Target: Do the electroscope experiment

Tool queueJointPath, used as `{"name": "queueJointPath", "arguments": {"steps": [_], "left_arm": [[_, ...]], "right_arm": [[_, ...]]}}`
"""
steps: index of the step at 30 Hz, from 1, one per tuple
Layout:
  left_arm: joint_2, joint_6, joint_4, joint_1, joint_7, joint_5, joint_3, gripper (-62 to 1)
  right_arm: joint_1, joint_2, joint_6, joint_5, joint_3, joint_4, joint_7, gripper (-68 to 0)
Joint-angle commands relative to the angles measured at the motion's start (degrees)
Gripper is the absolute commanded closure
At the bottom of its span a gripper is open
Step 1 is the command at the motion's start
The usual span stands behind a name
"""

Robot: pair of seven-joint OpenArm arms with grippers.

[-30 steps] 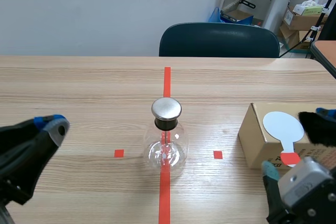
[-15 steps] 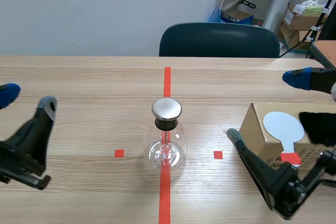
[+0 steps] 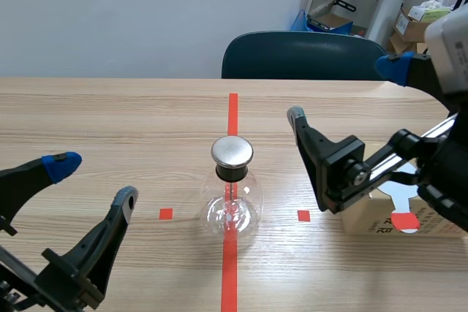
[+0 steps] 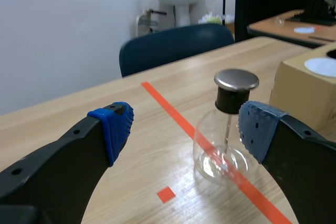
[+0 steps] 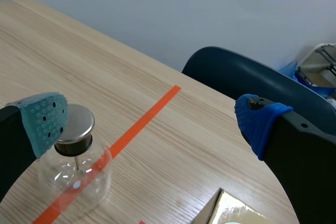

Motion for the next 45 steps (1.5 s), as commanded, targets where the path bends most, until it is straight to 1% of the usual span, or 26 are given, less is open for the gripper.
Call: {"name": "queueJointPath", "arguments": {"steps": [1, 4, 6, 8, 12, 20, 36, 40, 45], "left_arm": [[0.00, -0.02, 1.49, -0.17, -0.07, -0.61, -0.02, -45.3], [-0.13, 0.02, 1.66, -0.13, 0.83, -0.13, -0.42, -45.3], [-0.50, 0.13, 1.68, 0.02, 0.96, 0.50, -0.66, -45.3], [-1.66, 0.24, 1.70, 0.00, 1.86, 0.46, -0.66, -45.3], [-3.08, 0.22, 1.79, 0.00, 2.38, -0.85, -0.66, -45.3], [-4.00, 0.24, 1.79, 0.00, 2.38, -0.83, -0.85, -45.3], [-3.98, 0.24, 1.77, -0.02, 2.36, -1.20, -1.31, -45.3], [-3.98, 0.24, 1.77, -0.02, 2.36, -1.20, -1.31, -45.3], [-3.98, 0.24, 1.77, -0.17, 2.38, -1.20, -1.31, -45.3]], "right_arm": [[0.35, 2.64, -0.26, 1.05, -0.59, 0.04, 1.05, -67.9], [0.96, 4.94, -0.39, 1.40, -2.71, 0.04, 0.63, -67.9], [0.94, 5.46, -0.39, 1.40, -3.04, 0.04, 0.66, -67.9], [0.94, 5.42, -0.39, 1.40, -3.04, 0.04, 0.66, -67.9], [0.94, 5.42, -0.39, 1.40, -3.04, 0.04, 0.68, -67.9], [0.92, 5.40, -0.35, 1.18, -3.04, 0.04, -0.24, -67.9], [0.92, 5.40, -0.37, 1.27, -3.04, 0.04, -0.20, -67.9], [0.92, 5.40, -0.37, 2.05, -3.04, 0.04, -0.20, -67.9], [0.92, 5.40, -0.37, 4.50, -3.04, 0.04, -0.24, -67.9]]}}
